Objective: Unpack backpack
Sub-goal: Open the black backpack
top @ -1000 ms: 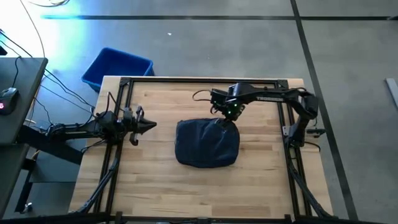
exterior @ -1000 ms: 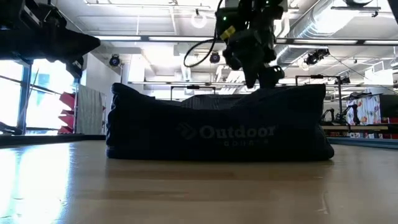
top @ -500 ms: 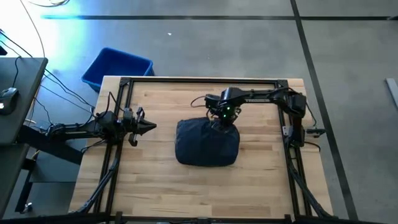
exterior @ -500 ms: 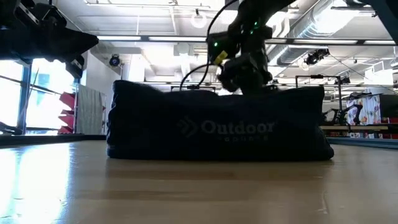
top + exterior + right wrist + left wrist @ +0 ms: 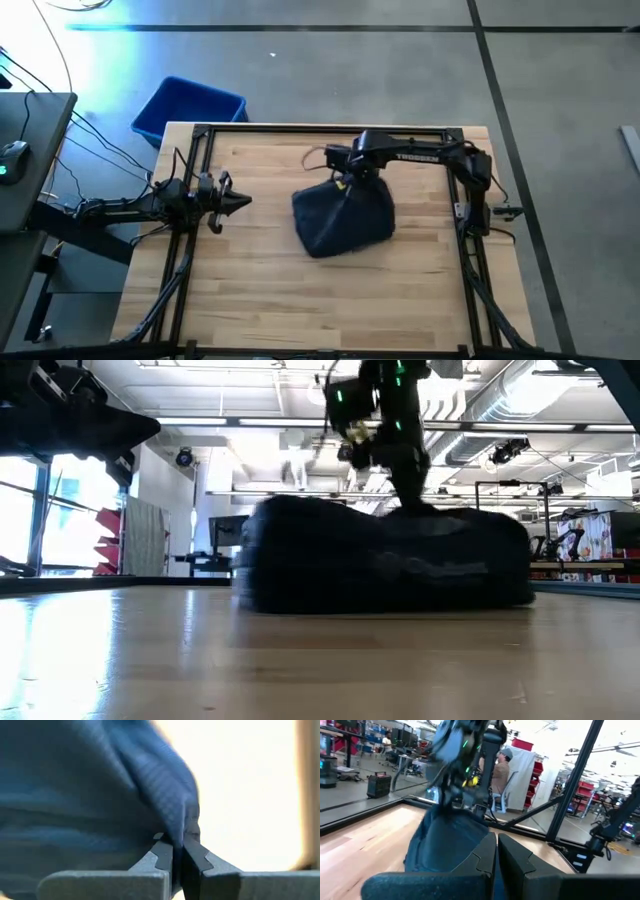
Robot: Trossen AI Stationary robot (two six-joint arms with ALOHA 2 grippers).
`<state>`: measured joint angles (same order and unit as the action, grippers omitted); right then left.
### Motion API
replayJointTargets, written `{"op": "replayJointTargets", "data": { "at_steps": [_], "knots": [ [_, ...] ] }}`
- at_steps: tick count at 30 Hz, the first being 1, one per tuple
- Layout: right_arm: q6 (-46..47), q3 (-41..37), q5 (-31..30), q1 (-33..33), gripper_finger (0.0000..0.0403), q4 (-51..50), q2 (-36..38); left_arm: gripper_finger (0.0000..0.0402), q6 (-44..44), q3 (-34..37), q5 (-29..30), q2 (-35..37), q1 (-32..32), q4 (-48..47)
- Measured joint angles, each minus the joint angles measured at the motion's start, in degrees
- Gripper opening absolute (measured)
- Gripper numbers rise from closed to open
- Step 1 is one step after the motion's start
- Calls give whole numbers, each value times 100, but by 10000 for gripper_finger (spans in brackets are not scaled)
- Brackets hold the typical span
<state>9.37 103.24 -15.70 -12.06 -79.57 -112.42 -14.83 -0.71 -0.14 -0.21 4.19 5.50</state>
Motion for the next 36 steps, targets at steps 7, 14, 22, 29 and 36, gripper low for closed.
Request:
{"op": "replayJointTargets", "data": {
  "at_steps": [7, 14, 22, 29, 36],
  "knots": [
    [-2226, 1595, -962, 387, 0, 692, 2, 0, 2, 0, 135, 0, 0, 32],
    [-5096, 1747, 1078, 741, 0, 2117, 25, 0, 0, 0, 150, 2, 0, 26],
    [-5627, 1238, 2100, 1363, 0, 2692, -776, 0, 0, 0, 148, 0, 0, -11],
    [-5508, 1240, 2057, 1853, 0, 2691, -1688, 0, -2, 0, 148, 0, 1, -12],
    [-5438, 1247, 1978, 2181, 0, 2730, -1996, 0, -13, 0, 146, 0, 0, -13]
  ]
}}
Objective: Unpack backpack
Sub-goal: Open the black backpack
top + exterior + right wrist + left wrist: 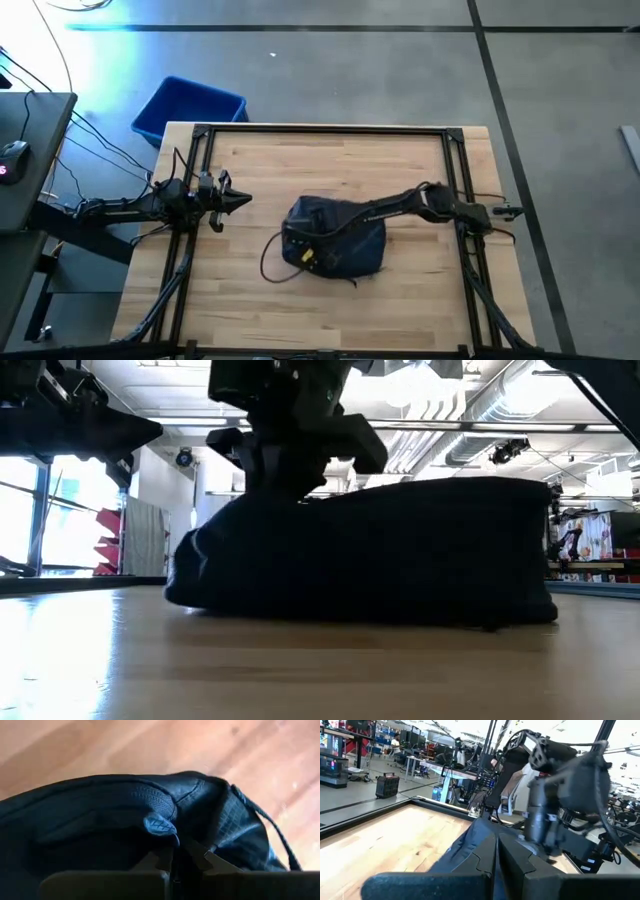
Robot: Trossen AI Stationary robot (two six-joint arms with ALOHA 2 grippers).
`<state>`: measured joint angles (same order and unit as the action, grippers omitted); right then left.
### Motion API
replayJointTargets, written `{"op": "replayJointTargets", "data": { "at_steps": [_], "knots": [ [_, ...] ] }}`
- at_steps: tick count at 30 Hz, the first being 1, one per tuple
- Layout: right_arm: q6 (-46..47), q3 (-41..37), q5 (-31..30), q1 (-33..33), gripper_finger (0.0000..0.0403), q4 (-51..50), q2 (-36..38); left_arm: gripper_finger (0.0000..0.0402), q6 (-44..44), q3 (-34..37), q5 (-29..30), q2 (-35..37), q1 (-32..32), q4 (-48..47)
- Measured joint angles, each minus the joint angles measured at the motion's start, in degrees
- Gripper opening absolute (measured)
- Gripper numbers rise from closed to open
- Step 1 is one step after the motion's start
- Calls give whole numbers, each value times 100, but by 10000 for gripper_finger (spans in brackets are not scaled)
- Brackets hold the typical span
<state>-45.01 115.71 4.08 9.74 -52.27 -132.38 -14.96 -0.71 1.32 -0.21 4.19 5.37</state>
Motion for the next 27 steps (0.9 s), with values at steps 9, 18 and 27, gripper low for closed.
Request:
{"op": "replayJointTargets", "data": {
  "at_steps": [9, 18, 27],
  "knots": [
    [103, 298, -1672, 239, 18, 87, 57, 0, -258, -2, -36, 0, -9, -76],
    [18, 1135, -2600, 517, 159, -177, 57, 0, -729, 0, -109, -52, -9, -452],
    [2004, 1450, -1834, 766, 248, -1645, 699, 0, -1393, -17, -1401, -55, -23, 178]
  ]
}}
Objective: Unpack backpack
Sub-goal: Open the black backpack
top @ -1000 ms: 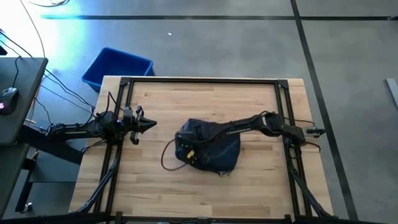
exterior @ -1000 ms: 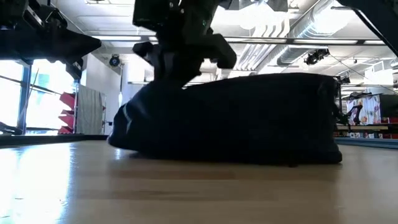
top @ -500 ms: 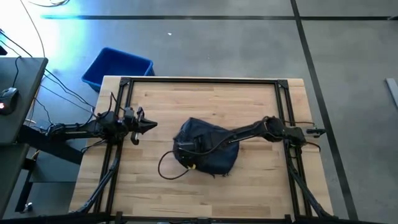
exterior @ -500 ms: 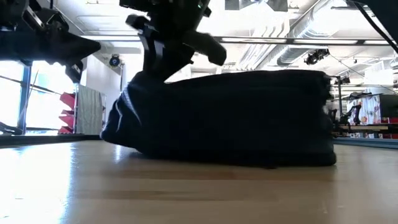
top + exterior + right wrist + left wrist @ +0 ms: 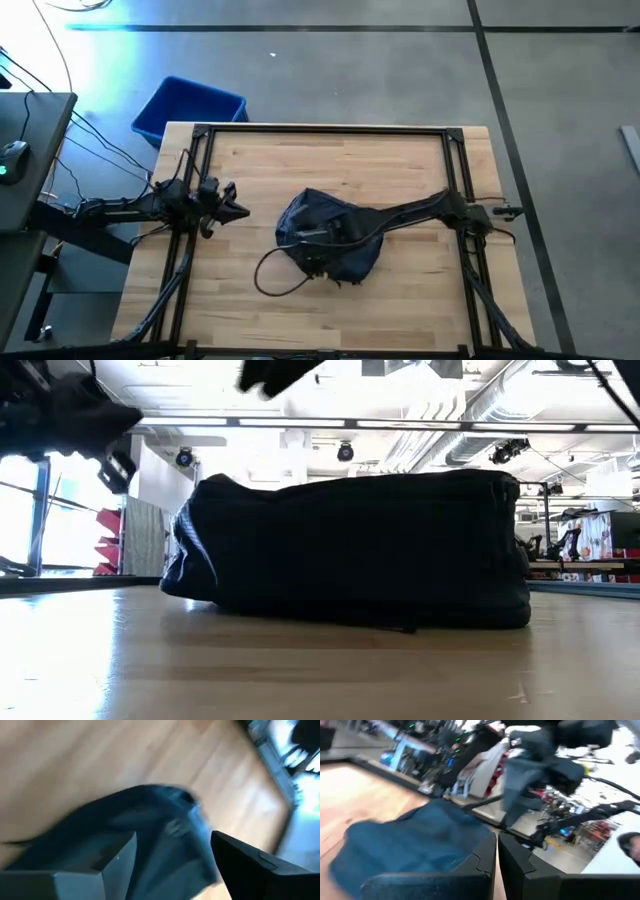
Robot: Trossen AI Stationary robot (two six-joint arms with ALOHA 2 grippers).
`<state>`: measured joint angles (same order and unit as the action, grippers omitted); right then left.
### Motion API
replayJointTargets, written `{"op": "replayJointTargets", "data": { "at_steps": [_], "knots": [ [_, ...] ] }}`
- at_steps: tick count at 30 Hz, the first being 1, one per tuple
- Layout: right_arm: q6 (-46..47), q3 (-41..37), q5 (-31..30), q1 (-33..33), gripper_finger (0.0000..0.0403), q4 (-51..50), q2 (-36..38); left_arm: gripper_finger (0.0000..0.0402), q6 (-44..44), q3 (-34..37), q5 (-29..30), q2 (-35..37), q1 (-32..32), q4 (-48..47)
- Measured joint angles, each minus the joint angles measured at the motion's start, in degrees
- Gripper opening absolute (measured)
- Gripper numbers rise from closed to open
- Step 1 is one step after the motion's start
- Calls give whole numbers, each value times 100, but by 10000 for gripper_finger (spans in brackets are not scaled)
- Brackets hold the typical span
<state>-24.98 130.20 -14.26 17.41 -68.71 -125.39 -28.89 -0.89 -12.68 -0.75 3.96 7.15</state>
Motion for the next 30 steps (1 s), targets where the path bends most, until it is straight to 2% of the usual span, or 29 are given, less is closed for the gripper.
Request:
{"op": "replayJointTargets", "data": {
  "at_steps": [6, 10, 12, 15, 18, 25, 28, 30],
  "knots": [
    [1628, -321, 191, 332, 231, -2011, 324, 0, -3, -12, -3, 2, -1, 962],
    [1855, -714, 855, 795, 215, -2014, 355, 0, 1, -13, -18, -4, -21, 900],
    [1852, -1042, 913, 1112, 208, -1935, 355, 0, 5, -13, -20, -9, -67, 764],
    [2093, -1701, 475, 1501, 205, -2020, 357, 0, 20, -13, -20, -11, -202, 650],
    [2660, -2322, -370, 1728, 205, -1688, 361, 0, 62, -13, -19, -22, -373, 615],
    [3951, -3459, -1696, 1832, 201, -584, 368, 0, 307, -13, 282, -211, -800, 631],
    [4346, -3538, -2181, 1819, 170, -291, 366, 0, 314, -13, 406, -431, -994, 643],
    [4595, -3415, -2323, 1766, 127, -280, 366, 0, 447, -13, 421, -642, -1179, 647]
  ]
}}
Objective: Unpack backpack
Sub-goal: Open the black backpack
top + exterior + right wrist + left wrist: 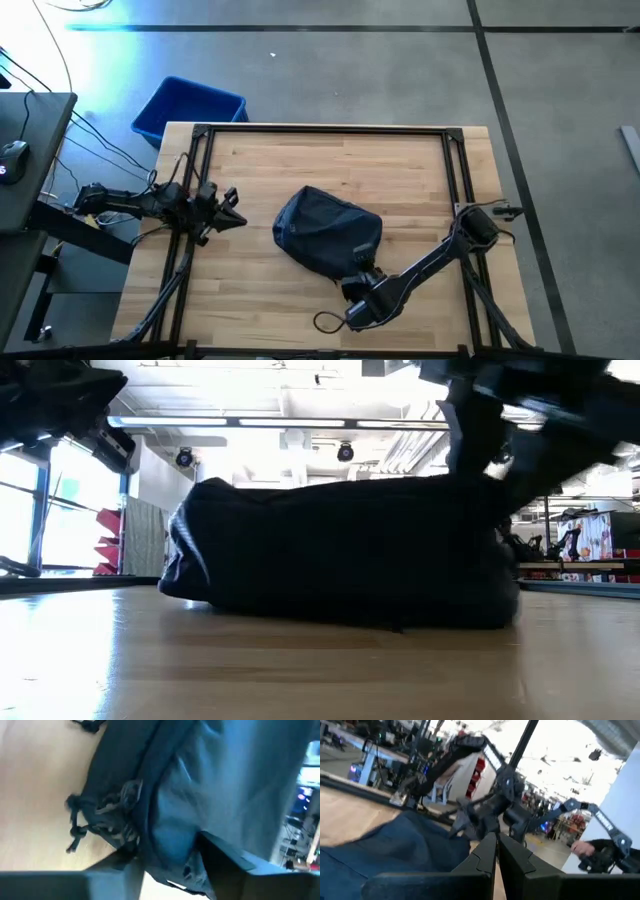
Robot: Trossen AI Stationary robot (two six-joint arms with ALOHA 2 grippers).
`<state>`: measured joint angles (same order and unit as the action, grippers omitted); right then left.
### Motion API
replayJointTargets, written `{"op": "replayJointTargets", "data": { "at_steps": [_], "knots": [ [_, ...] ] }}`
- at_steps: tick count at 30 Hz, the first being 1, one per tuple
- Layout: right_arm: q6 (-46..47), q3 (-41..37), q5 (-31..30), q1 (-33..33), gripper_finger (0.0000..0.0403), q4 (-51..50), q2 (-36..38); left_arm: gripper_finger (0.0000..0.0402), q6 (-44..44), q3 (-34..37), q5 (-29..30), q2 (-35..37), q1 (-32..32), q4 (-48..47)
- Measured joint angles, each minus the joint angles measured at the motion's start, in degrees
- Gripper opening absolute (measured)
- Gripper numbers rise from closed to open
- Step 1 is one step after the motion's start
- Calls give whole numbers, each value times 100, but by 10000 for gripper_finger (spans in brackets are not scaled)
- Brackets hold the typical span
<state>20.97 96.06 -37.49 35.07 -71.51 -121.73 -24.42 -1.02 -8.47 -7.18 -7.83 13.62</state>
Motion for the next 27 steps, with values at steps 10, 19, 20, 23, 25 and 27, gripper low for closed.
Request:
{"op": "replayJointTargets", "data": {
  "at_steps": [10, 19, 20, 23, 25, 27],
  "knots": [
    [516, 450, 10, -318, 5, 817, 33, 0, 1503, -98, 1230, -2109, -1389, 2196],
    [754, 439, -433, -538, 1, 1031, 54, 0, 2259, -2041, 2815, -5257, -2427, 2084],
    [756, 439, -455, -560, 1, 1055, 55, 0, 2242, -2252, 2811, -5567, -2467, 1936],
    [877, 437, -665, -621, 1, 1102, 55, 0, 2021, -2754, 2863, -6442, -2528, 1396],
    [984, 437, -850, -622, 1, 1100, 55, 0, 1849, -2951, 3043, -6945, -2528, 1304],
    [1037, 437, -1015, -621, 0, 1135, 55, 1, 1701, -3109, 3369, -7376, -2525, 1310]
  ]
}}
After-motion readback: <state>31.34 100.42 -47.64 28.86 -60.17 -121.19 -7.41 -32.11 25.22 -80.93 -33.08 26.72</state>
